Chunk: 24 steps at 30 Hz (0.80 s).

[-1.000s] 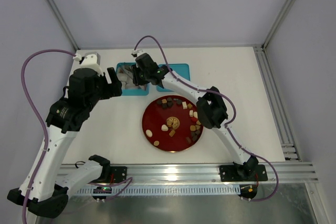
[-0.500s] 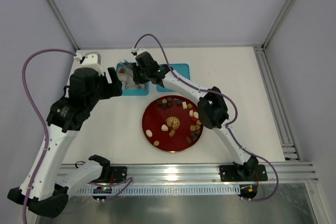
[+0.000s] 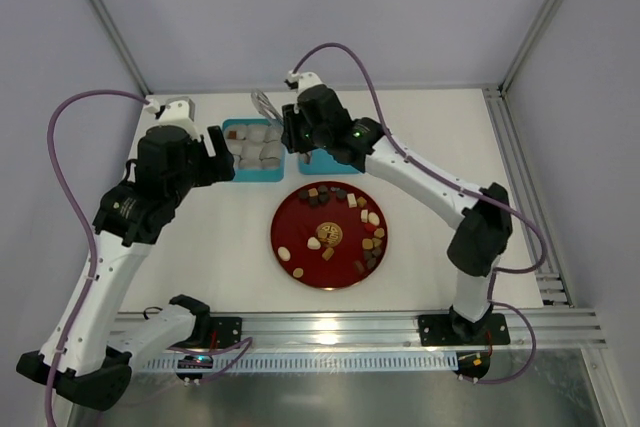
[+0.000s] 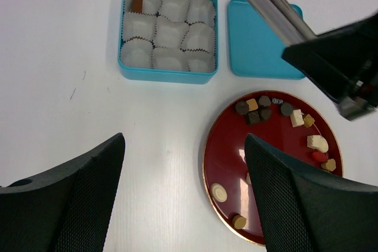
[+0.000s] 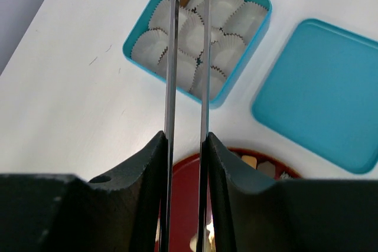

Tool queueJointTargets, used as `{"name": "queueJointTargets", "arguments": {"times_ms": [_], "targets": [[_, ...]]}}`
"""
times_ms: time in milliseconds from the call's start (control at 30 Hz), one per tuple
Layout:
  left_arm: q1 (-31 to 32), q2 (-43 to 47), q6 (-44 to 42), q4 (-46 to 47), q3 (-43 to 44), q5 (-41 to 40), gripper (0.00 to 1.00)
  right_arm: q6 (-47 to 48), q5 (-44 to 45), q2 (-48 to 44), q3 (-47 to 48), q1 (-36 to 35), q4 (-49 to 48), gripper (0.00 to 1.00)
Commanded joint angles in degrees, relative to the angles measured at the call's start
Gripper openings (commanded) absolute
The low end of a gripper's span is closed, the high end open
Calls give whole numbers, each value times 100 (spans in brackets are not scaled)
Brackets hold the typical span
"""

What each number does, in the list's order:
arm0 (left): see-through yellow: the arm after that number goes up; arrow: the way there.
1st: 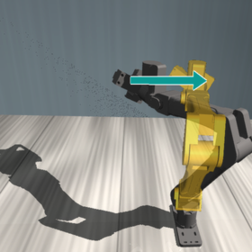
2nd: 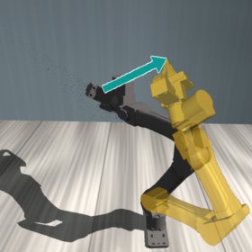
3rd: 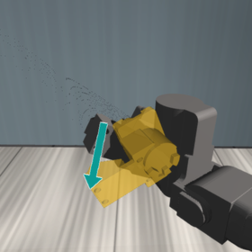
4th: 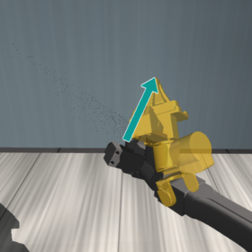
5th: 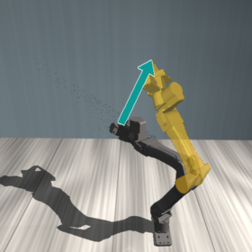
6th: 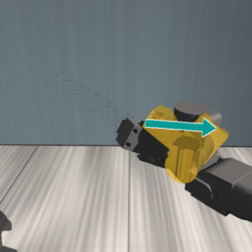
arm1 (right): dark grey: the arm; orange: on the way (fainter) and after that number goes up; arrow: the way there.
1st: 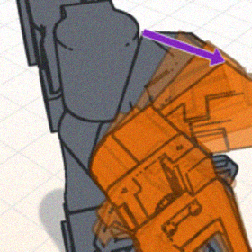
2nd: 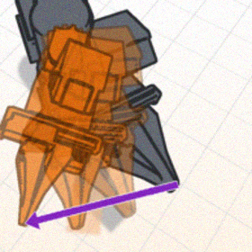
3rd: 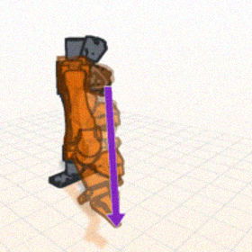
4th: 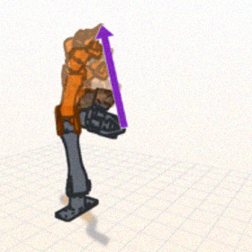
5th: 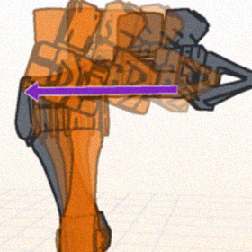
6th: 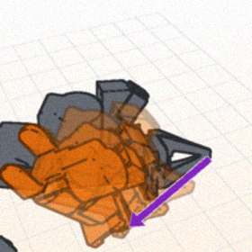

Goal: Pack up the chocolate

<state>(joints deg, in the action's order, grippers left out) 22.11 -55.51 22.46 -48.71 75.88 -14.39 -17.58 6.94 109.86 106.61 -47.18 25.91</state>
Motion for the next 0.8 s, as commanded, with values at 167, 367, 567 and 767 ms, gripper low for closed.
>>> {"name": "queueJointTargets", "arguments": {"times_ms": [167,367,567,767], "targets": [[-14,-83,145,300,85,-28,81,-306,141,-2371,-2301,-72,871,34],[-14,-136,189,336,32,-64,81,-746,317,-3724,-3479,-450,1609,34],[-14,-250,294,371,41,33,80,-1150,370,-4306,-4244,-635,2041,34],[-14,-303,347,336,76,95,80,-1344,150,-4377,-4596,-924,2041,34]]}}
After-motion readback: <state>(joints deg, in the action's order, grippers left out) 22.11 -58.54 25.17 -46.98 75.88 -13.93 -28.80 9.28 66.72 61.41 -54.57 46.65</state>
